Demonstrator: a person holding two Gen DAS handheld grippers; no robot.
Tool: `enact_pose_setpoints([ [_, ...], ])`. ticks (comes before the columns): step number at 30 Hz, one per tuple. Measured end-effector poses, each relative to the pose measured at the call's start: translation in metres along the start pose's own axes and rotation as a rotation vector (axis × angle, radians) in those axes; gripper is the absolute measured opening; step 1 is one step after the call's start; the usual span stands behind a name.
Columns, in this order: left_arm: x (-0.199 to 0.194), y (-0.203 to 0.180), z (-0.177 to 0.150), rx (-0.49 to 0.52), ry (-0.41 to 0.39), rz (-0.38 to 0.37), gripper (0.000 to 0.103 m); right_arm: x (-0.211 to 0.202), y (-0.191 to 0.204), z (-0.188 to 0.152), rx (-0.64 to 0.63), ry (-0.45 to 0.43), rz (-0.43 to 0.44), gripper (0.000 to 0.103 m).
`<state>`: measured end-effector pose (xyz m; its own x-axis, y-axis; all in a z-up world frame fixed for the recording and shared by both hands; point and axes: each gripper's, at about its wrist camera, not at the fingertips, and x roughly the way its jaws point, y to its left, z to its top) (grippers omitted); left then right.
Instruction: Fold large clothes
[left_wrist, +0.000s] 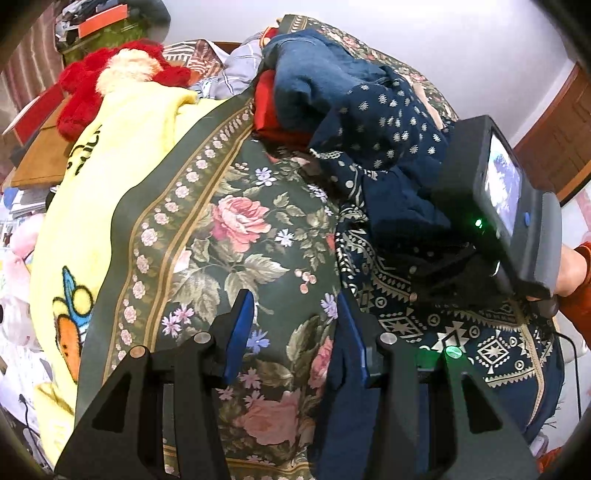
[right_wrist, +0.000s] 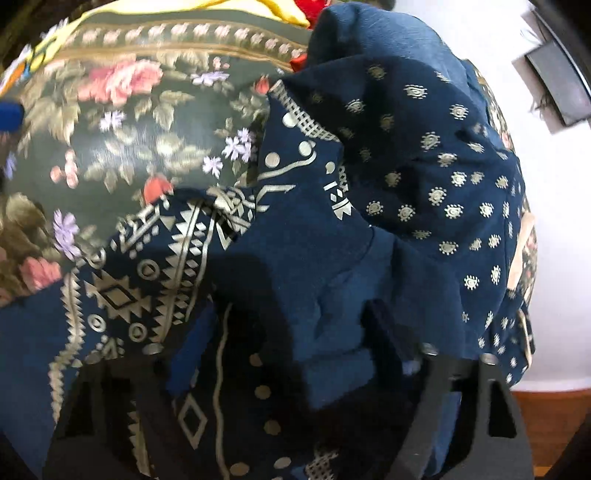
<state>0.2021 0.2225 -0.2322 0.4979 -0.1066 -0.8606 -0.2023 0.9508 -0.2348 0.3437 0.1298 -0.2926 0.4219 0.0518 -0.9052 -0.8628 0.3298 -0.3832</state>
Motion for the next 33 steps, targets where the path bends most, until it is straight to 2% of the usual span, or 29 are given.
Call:
enact_pose_setpoints([
  [1,0.001,0.0,0.0,0.003,0.001,0.001,0.046,-0.001,0.0,-0.003,-0.003,-0.009,-0.008,0.055],
  [3,0.003,-0.001,0.001,0.007,0.004,0.005,0.046,-0.008,-0.006,-0.01,0.029,-0.041,0.013,0.043],
  [6,0.01,-0.006,0.004,0.023,0.015,0.01,0.046,-0.026,-0.027,-0.02,0.135,-0.104,0.122,0.022],
  [8,0.014,-0.013,0.008,0.042,0.02,0.008,0.046,-0.037,-0.043,-0.027,0.207,-0.139,0.179,0.014],
  [10,0.018,-0.021,0.013,0.069,0.023,0.006,0.046,-0.049,-0.056,-0.035,0.277,-0.187,0.231,0.012],
  [15,0.039,-0.045,0.03,0.158,0.03,0.007,0.046,-0.085,-0.091,-0.053,0.438,-0.311,0.275,0.011],
  [20,0.079,-0.068,0.047,0.262,0.053,0.065,0.045,-0.116,-0.129,-0.062,0.577,-0.421,0.256,0.01],
  [22,0.092,-0.073,0.051,0.29,0.052,0.09,0.034,-0.125,-0.144,-0.068,0.634,-0.459,0.244,0.01],
  [24,0.104,-0.076,0.055,0.307,0.054,0.119,0.017,-0.137,-0.165,-0.08,0.691,-0.495,0.222,0.01],
  [27,0.112,-0.078,0.06,0.297,0.034,0.137,0.007,-0.152,-0.189,-0.095,0.752,-0.531,0.179,0.01],
  [30,0.095,-0.073,0.063,0.251,-0.024,0.142,0.006,-0.164,-0.212,-0.117,0.826,-0.578,0.13,0.01],
  [33,0.062,-0.064,0.065,0.189,-0.101,0.141,0.005,-0.174,-0.223,-0.136,0.875,-0.611,0.099,0.01],
])
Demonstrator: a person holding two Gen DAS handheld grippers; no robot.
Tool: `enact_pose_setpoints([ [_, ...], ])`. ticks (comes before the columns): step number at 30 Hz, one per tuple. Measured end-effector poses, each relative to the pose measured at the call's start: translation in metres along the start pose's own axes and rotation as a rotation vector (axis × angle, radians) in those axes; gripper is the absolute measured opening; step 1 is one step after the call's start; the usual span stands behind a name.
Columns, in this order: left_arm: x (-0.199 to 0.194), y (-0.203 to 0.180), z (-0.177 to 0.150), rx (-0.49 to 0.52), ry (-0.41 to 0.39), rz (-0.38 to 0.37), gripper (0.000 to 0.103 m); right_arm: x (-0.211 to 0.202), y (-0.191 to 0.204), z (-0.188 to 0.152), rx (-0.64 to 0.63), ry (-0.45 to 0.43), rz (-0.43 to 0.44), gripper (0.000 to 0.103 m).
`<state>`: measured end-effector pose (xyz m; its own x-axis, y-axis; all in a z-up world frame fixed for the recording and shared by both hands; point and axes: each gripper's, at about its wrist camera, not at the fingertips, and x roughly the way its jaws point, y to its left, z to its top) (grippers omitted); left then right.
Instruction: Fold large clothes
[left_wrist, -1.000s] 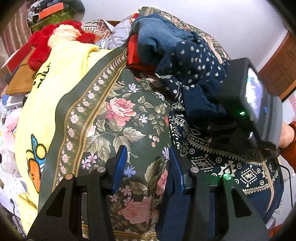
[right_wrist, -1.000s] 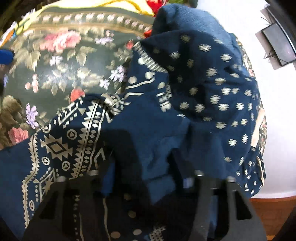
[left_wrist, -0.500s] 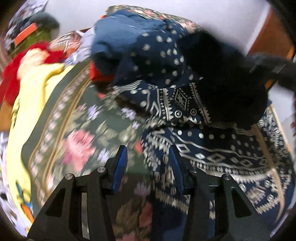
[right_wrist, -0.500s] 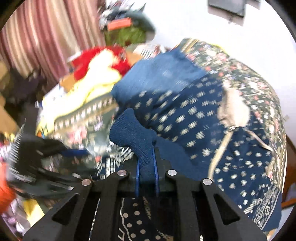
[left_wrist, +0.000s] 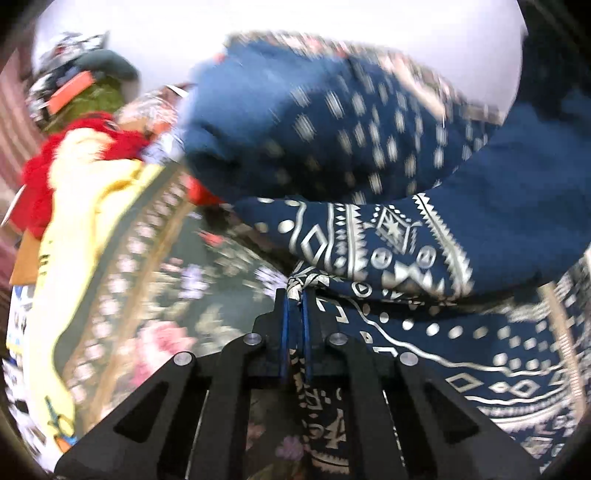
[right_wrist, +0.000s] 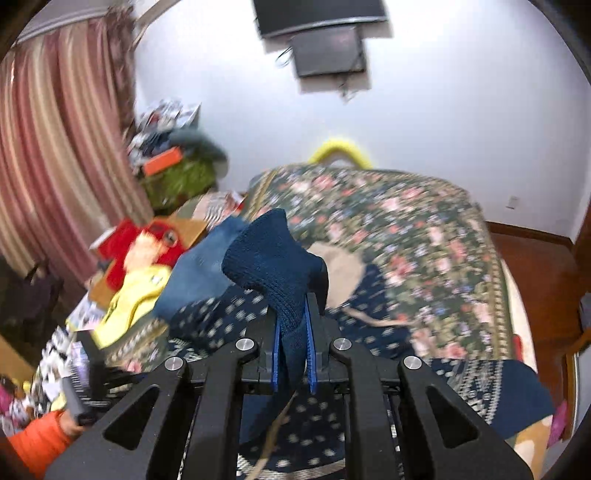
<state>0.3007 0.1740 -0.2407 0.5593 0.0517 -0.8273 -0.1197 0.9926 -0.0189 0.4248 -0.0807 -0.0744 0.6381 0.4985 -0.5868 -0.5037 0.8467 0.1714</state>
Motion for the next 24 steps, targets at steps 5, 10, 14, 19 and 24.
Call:
enact_pose_setpoints([
  [5,-0.052,0.024,-0.006,-0.09,-0.09,0.013,0.005,-0.013,-0.03,-0.004,0.074,-0.037,-0.015,0.01],
  [10,-0.052,0.019,-0.026,-0.11,-0.054,0.027,0.006,0.006,-0.058,-0.037,0.155,0.042,-0.043,0.01],
  [14,-0.026,0.02,-0.034,-0.158,0.013,0.035,0.006,0.026,-0.087,-0.073,0.195,0.135,-0.109,0.01],
  [19,-0.009,0.017,-0.041,-0.175,0.056,0.059,0.007,0.035,-0.124,-0.113,0.311,0.237,-0.103,0.01],
  [24,-0.002,0.014,-0.042,-0.18,0.065,0.085,0.007,0.043,-0.13,-0.144,0.348,0.345,-0.068,0.01],
])
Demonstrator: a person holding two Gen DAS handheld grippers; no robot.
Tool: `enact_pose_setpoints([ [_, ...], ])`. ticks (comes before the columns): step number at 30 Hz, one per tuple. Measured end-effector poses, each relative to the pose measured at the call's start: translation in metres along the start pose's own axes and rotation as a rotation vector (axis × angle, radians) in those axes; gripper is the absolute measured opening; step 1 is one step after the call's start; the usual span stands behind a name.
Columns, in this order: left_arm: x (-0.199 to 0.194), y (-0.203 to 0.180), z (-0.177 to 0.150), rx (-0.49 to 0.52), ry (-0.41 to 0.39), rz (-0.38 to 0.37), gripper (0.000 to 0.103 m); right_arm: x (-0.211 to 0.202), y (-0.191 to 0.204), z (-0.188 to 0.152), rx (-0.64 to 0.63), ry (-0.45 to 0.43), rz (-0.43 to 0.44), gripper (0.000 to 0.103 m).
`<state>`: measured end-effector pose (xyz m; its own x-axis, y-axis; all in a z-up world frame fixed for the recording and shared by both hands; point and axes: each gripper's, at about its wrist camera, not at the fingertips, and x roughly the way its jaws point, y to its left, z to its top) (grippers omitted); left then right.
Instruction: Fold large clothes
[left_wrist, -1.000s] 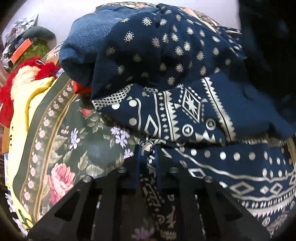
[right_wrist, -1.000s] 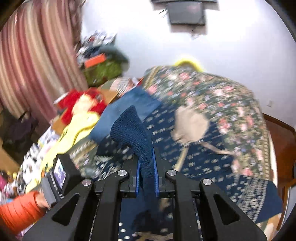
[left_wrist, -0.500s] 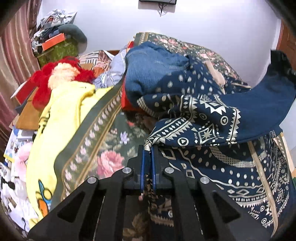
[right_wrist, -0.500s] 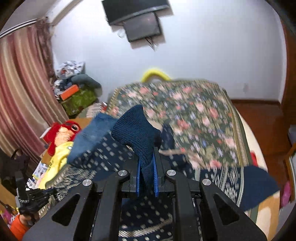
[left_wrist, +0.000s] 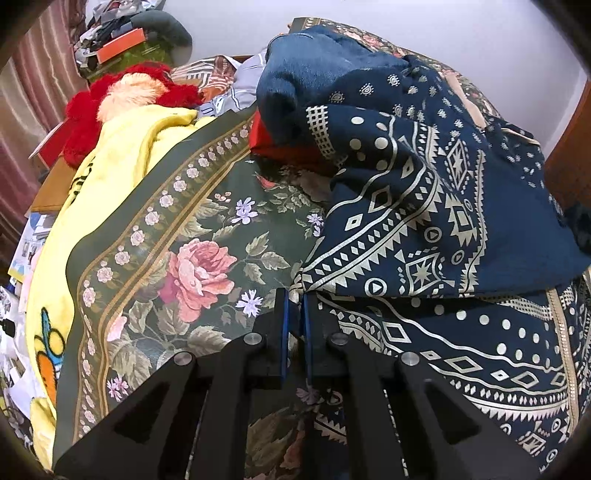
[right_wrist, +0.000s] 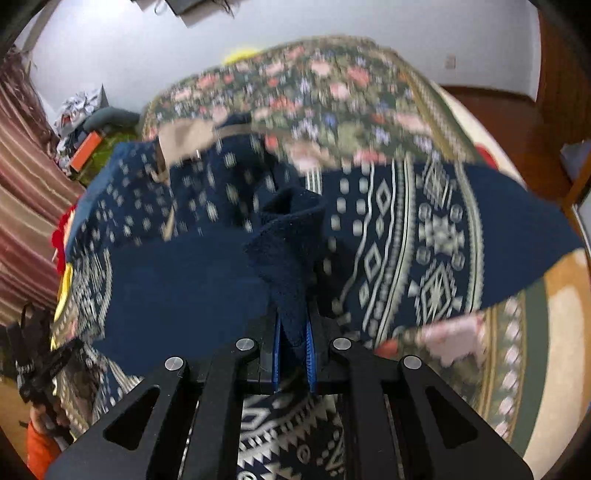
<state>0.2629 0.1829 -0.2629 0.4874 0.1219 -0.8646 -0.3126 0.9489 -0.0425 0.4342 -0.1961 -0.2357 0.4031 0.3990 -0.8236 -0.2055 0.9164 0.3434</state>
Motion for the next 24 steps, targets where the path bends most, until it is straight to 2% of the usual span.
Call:
enact_pose_setpoints([
  [3,0.003,0.0,-0.001,-0.011,0.006,0.011,0.008,0.006,-0.006,-0.009,0.018,0.035,0.012,0.012],
  [8,0.0,-0.002,-0.007,0.027,0.01,0.035,0.008,0.005,-0.016,-0.013,0.072,0.077,0.035,0.016],
  [11,-0.004,-0.005,-0.01,0.054,0.025,0.042,0.008,0.004,-0.02,-0.016,0.092,0.128,0.038,0.028],
  [13,-0.007,-0.006,-0.01,0.071,0.04,0.05,0.01,0.001,-0.017,-0.017,0.078,0.147,0.008,0.043],
  [14,-0.008,-0.006,-0.01,0.077,0.044,0.05,0.012,-0.002,-0.015,-0.018,0.058,0.149,-0.001,0.043],
  [16,-0.016,-0.009,-0.008,0.088,0.046,0.042,0.02,-0.009,-0.009,-0.02,0.015,0.152,-0.007,0.048],
  [18,-0.025,-0.013,-0.005,0.097,0.031,0.032,0.036,-0.019,-0.005,-0.021,-0.027,0.138,-0.031,0.052],
  [21,-0.043,-0.025,0.004,0.121,-0.009,0.014,0.051,-0.041,-0.002,-0.017,-0.058,0.089,-0.03,0.054],
  [24,-0.061,-0.04,0.018,0.146,-0.05,-0.023,0.056,-0.06,-0.003,-0.008,-0.042,0.045,-0.025,0.054],
])
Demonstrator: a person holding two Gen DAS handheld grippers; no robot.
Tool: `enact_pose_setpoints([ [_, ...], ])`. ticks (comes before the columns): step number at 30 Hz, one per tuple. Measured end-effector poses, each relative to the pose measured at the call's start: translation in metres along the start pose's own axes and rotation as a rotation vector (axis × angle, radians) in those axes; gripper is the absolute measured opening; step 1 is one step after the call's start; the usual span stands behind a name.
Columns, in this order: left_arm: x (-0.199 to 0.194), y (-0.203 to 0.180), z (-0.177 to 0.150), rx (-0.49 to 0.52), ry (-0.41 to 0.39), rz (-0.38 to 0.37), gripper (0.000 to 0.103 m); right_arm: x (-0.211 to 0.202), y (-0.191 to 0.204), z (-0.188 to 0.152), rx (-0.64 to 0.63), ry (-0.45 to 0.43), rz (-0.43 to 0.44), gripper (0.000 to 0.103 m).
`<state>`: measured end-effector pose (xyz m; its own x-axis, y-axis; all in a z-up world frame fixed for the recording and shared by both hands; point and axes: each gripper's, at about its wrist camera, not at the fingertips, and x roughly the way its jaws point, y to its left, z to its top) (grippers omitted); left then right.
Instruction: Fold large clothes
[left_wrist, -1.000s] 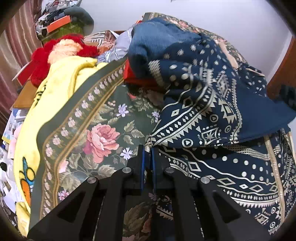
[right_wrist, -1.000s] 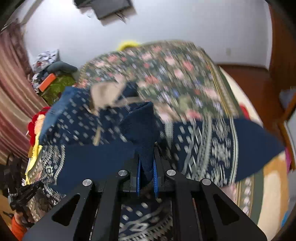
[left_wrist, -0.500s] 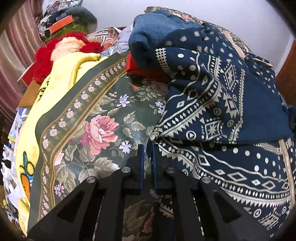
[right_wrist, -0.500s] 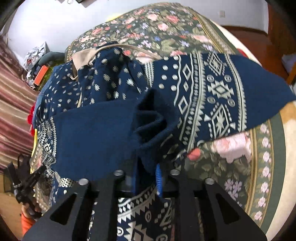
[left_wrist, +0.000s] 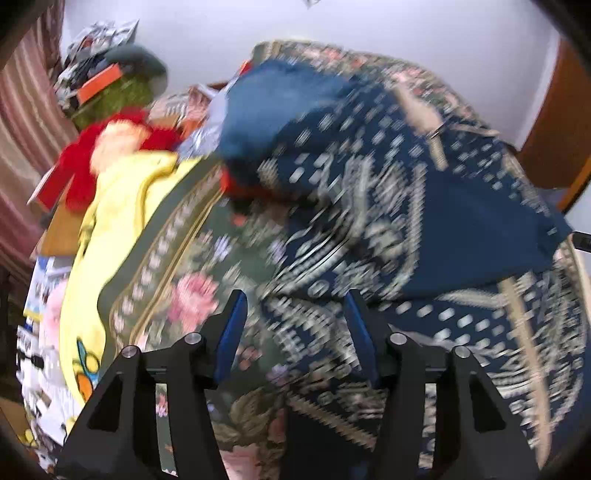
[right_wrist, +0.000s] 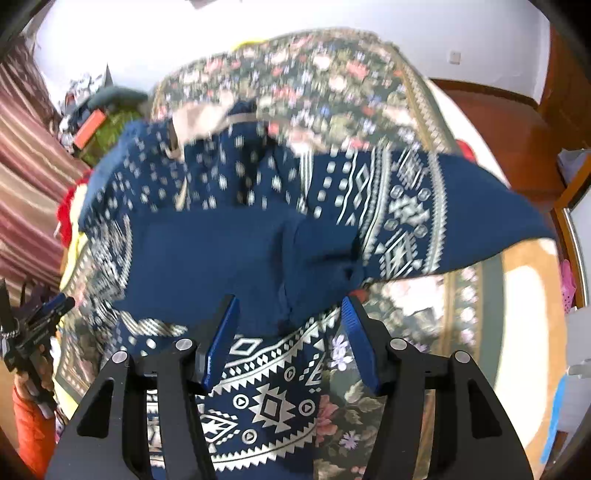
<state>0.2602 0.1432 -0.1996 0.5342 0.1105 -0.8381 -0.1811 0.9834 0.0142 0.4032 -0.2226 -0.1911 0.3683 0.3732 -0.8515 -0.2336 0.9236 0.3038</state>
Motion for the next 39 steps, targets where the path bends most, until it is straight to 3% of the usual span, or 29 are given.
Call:
enact_pose_setpoints([
  [5,-0.025,-0.032,0.032,0.049,-0.077,-0.052,0.069,-0.042,-0.011,0.015,0.042,-0.129,0.008,0.056],
  [9,-0.035,-0.057,0.057,0.075,-0.119,-0.111,0.072,-0.072,-0.028,0.024,0.093,-0.235,-0.009,0.063],
  [14,-0.03,-0.097,0.083,0.11,-0.134,-0.181,0.074,-0.086,-0.059,0.027,0.151,-0.288,-0.062,0.065],
  [22,0.006,-0.15,0.096,0.162,-0.073,-0.246,0.075,-0.056,-0.133,0.018,0.329,-0.212,-0.114,0.066],
  [27,0.032,-0.167,0.094,0.163,-0.02,-0.265,0.075,-0.021,-0.176,0.017,0.465,-0.132,-0.081,0.066],
  [32,0.056,-0.174,0.093,0.145,0.03,-0.273,0.075,0.005,-0.199,0.023,0.546,-0.086,-0.043,0.066],
  [39,0.07,-0.175,0.09,0.141,0.055,-0.266,0.075,0.027,-0.212,0.044,0.565,-0.116,-0.081,0.069],
])
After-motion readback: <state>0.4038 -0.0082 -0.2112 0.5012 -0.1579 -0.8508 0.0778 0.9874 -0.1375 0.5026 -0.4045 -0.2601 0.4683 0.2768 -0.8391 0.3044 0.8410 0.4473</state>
